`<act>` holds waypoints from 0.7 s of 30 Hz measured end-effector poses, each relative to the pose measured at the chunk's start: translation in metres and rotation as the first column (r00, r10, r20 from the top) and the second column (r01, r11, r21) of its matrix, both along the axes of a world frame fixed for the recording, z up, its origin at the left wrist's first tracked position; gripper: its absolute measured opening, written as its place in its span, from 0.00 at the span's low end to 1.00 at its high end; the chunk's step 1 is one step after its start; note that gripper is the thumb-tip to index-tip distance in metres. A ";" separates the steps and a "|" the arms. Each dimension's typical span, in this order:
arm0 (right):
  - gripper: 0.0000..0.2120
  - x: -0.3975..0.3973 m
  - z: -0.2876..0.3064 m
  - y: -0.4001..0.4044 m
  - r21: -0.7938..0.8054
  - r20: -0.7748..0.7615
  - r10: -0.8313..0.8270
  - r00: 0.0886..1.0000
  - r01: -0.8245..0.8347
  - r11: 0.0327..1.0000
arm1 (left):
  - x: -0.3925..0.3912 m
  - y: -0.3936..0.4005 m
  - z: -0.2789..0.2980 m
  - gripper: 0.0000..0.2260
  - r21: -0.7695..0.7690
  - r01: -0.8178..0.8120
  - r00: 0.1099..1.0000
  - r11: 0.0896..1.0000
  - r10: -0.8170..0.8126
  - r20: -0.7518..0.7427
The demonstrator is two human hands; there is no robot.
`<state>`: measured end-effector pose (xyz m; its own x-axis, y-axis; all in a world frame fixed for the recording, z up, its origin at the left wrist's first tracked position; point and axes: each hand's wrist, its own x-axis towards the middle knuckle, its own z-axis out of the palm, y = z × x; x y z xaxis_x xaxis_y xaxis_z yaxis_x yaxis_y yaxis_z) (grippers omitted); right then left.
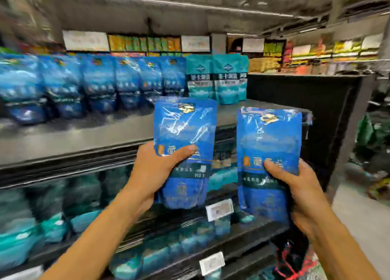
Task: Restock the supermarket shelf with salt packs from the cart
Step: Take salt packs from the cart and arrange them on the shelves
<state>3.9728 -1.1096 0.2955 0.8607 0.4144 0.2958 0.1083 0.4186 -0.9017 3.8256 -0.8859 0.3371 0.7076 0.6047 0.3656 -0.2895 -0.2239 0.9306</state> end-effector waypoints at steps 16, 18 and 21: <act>0.17 0.004 0.171 0.269 0.044 0.064 0.400 0.914 -0.403 0.914 | -0.042 0.206 0.132 0.19 -0.115 -0.364 0.922 0.924 0.375 0.096; 0.17 0.021 0.177 0.299 0.015 0.075 0.366 0.928 -0.368 0.930 | -0.024 0.231 0.130 0.20 -0.141 -0.372 0.920 0.917 0.385 0.075; 0.16 0.049 0.176 0.338 -0.024 0.080 0.320 0.944 -0.319 0.948 | 0.012 0.258 0.124 0.24 -0.186 -0.337 0.937 0.923 0.348 0.028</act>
